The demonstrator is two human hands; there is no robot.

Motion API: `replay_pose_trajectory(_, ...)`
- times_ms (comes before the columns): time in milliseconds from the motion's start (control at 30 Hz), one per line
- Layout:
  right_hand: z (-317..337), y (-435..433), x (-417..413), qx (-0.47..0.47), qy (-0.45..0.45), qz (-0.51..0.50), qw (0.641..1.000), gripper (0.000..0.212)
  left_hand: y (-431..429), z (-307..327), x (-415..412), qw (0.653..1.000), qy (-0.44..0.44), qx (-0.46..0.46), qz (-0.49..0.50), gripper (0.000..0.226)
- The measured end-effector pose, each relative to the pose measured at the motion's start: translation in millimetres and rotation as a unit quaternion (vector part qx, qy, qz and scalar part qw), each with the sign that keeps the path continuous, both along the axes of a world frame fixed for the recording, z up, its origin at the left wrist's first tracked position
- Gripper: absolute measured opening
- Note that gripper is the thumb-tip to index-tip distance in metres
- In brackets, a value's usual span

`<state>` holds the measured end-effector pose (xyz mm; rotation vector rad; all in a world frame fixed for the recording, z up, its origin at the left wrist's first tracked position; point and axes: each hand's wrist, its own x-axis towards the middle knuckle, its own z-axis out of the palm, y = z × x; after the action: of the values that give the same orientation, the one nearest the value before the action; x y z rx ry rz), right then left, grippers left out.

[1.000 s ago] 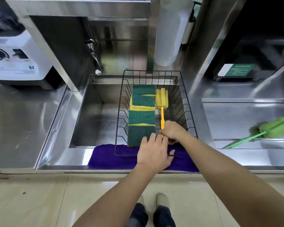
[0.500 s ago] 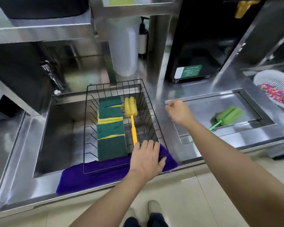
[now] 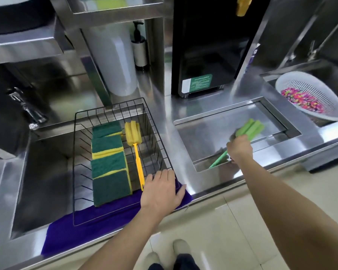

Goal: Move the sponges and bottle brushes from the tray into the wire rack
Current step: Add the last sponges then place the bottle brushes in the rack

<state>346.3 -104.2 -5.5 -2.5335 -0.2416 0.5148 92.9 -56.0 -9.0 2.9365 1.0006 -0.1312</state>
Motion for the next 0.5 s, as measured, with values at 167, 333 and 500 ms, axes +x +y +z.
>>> replay_pose_trajectory(167, -10.1, 7.0, 5.1, -0.080, -0.018, 0.026, 0.996, 0.050, 0.7, -0.6, -1.3, 1.000, -0.009, -0.006, -0.003, 0.046)
replay_pose_trajectory(333, -12.9, 15.8, 3.8, -0.019, 0.007, -0.030, 0.999, 0.049, 1.3, -1.8, -2.5, 1.000, -0.020, -0.012, -0.006, 0.044)
replay_pose_trajectory(500, -1.8, 42.2, 4.8, 0.192, 0.025, -0.054, 0.980, 0.049, 0.9, 0.1, -3.0, 0.999, -0.039, -0.029, -0.004, 0.042)
